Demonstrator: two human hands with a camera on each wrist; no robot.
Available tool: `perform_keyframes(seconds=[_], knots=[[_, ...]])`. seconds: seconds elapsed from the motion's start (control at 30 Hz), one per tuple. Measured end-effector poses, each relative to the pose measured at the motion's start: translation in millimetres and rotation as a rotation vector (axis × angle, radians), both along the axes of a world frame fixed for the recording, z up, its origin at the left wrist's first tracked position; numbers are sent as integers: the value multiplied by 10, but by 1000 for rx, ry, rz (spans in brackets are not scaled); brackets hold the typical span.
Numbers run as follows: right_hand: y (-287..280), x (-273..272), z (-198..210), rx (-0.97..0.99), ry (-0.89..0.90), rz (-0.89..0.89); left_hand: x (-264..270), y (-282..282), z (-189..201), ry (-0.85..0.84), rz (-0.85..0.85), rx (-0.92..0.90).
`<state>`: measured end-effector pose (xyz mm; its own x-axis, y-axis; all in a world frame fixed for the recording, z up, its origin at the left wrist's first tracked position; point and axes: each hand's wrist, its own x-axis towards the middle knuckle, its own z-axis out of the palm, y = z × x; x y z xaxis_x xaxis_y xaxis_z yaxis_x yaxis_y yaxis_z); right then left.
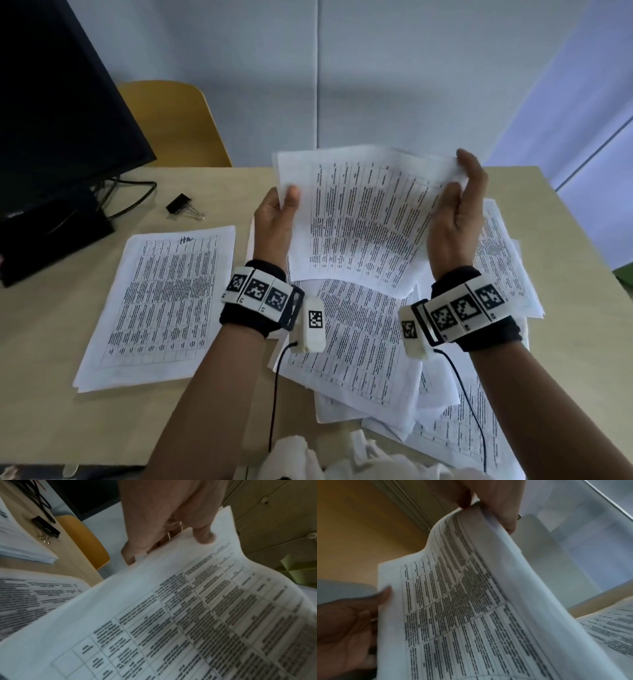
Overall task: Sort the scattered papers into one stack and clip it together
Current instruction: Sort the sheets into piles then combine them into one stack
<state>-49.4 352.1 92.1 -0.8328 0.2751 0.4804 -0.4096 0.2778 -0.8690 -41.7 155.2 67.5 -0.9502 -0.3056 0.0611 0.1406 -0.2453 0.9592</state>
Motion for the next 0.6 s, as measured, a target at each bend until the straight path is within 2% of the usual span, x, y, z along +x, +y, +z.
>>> perform_keyframes(seconds=[0.13, 0.23, 0.3, 0.37, 0.5, 0.6], knots=[[-27, 8, 70, 7, 105, -10, -20, 36, 7, -23, -15, -42], [-17, 6, 212, 25, 243, -60, -62, -11, 153, 53, 29, -58], [-18, 2, 259, -42, 249, -38, -73, -74, 206, 89, 23, -40], [-15, 8, 197, -89, 157, -34, -54, -124, 168, 68, 3, -10], [-101, 87, -176, -97, -133, 20, 24, -89, -24, -108, -23, -31], [-178, 127, -243, -96, -193, 43, 52, -48, -9, -98, -33, -25]])
